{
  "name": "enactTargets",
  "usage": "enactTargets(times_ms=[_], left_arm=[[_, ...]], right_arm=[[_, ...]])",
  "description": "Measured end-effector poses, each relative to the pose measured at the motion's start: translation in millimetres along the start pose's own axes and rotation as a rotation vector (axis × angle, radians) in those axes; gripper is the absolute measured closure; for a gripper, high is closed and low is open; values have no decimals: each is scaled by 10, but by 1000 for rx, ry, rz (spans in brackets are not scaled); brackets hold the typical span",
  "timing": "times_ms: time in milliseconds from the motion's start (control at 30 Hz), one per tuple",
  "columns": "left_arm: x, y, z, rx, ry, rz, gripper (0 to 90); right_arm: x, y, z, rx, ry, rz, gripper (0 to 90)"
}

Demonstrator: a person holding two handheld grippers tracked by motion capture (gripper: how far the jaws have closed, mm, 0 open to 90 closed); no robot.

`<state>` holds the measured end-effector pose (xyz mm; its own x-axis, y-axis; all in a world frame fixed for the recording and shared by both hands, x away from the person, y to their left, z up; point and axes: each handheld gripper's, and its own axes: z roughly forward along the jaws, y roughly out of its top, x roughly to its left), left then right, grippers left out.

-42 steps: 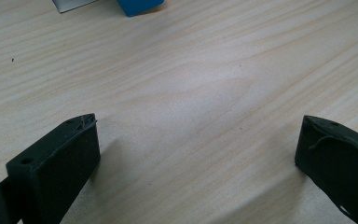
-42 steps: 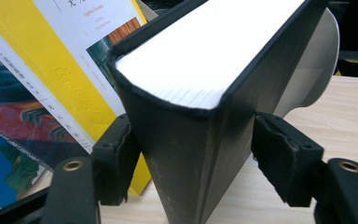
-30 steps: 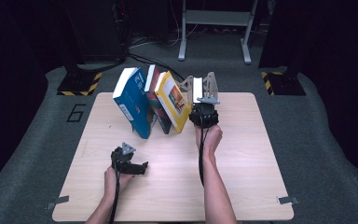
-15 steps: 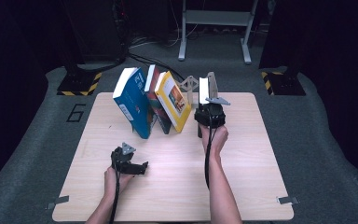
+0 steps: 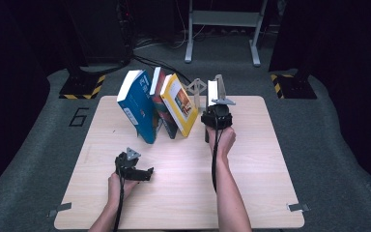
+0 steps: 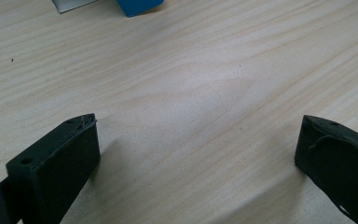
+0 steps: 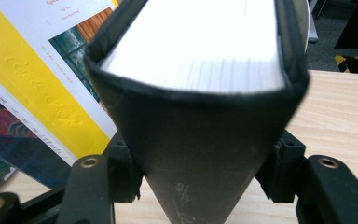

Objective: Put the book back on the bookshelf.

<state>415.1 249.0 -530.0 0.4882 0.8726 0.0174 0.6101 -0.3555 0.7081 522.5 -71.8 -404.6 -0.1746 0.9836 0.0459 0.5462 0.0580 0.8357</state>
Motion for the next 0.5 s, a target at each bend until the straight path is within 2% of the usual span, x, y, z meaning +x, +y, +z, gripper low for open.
enactTargets(times_ms=[33,100,167,267,367,400,467,500], left_arm=[[1,0,0,0,0,1,0],[0,0,0,0,-1,1,0],[3,1,-3,4,-2,6,0],[0,0,0,-1,-1,0,0],[4,1,-3,4,-2,7,0],[4,1,-3,4,-2,6,0],[1,0,0,0,-2,2,0],[0,0,0,-1,-1,1,0]], right_arm=[[-7,8,-3,3,-1,-6,410],[-20,33,13,12,9,2,329],[-41,67,31,14,14,4,334],[-39,98,47,13,26,2,397],[-34,97,54,0,14,8,443],[-29,98,43,1,-2,4,480],[-31,103,26,-2,-45,-38,528],[-62,99,27,-9,-34,-37,532]])
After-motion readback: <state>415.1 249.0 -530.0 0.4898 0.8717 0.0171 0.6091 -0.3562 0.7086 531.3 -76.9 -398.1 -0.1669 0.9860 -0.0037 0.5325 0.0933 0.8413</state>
